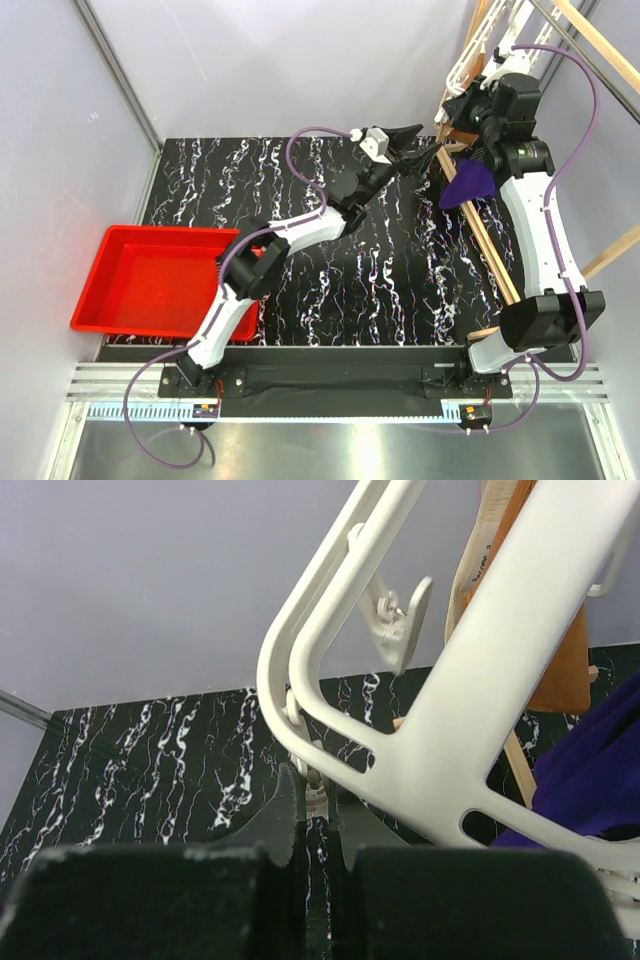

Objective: Clip the socks to the hanger
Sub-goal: Open the clamp at the hanger, then pick up the sock from the bin, then clamp the sock onto the hanger.

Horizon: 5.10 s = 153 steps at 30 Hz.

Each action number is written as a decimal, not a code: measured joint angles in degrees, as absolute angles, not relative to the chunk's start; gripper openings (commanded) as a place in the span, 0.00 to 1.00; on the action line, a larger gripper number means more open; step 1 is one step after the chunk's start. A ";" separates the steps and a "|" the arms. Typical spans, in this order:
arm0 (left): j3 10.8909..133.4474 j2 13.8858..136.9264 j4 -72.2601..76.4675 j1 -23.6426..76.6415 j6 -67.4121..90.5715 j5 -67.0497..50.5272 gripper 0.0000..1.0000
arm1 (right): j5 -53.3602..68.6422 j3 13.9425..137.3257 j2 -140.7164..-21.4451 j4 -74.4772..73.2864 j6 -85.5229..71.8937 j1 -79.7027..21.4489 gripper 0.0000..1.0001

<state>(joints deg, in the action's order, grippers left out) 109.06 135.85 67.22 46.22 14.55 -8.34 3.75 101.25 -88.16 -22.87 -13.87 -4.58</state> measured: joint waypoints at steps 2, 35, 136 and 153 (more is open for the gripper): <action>102.78 131.87 67.11 46.22 13.98 -8.34 0.69 | 3.66 101.32 -88.47 -23.05 -13.85 -4.58 0.00; 59.27 46.46 -55.24 33.15 37.47 21.15 0.86 | 3.38 101.95 -90.08 -23.79 -12.71 -4.49 0.00; 80.66 82.46 -0.86 24.91 7.86 -36.99 0.00 | 9.58 102.56 -90.63 -22.74 -16.03 -4.34 0.00; 99.68 114.32 27.70 28.40 15.55 -57.04 0.00 | 10.63 102.52 -90.37 -22.02 -16.75 -4.32 0.00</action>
<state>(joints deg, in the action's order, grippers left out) 99.68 114.32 27.70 28.40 15.55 -57.04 10.63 102.52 -90.37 -22.02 -16.75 -4.32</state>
